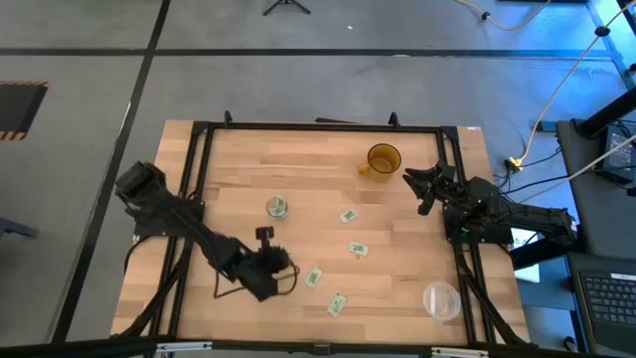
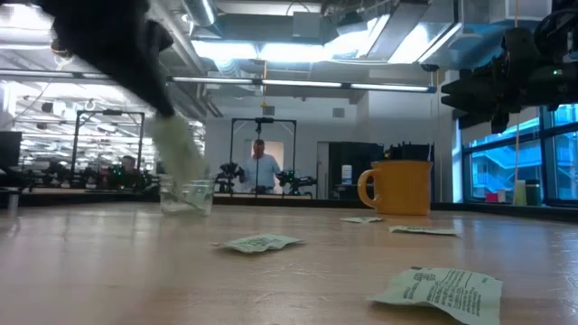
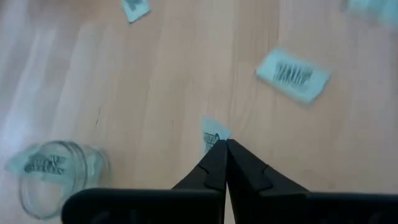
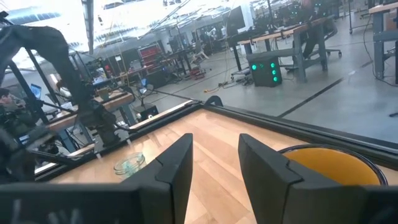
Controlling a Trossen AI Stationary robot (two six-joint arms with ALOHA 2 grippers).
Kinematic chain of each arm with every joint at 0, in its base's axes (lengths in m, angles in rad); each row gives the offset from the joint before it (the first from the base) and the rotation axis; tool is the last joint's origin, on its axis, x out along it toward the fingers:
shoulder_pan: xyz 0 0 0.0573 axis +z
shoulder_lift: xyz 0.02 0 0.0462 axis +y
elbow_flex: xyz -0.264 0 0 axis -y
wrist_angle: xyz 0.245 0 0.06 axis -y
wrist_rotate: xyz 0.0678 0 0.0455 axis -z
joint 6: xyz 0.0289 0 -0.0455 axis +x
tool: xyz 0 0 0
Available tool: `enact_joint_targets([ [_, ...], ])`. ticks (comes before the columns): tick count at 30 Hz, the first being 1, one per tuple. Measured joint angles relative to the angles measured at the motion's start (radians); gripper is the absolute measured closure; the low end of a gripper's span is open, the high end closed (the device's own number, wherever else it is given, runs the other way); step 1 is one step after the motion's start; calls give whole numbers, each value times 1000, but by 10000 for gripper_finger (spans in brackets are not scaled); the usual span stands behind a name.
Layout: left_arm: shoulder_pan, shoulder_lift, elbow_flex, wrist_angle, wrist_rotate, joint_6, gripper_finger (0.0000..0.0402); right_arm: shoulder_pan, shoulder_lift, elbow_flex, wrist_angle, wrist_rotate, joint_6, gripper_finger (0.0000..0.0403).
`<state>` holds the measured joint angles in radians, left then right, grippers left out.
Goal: Pick and place Stevia / Truvia into bins
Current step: Put the stevia packet into the transparent container
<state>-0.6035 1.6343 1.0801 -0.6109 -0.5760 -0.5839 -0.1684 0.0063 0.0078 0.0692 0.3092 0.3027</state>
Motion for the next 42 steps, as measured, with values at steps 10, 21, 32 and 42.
enact_joint_targets([
  [10,194,-292,3,-70,100,-101,400,0,0,0,0,0,0,269],
  [21,405,-335,3,-276,297,113,400,0,0,0,0,0,2,269],
  [32,565,-256,4,-282,404,356,400,0,0,0,0,0,3,269],
  [42,660,-150,5,-274,461,499,400,0,0,0,0,0,3,269],
])
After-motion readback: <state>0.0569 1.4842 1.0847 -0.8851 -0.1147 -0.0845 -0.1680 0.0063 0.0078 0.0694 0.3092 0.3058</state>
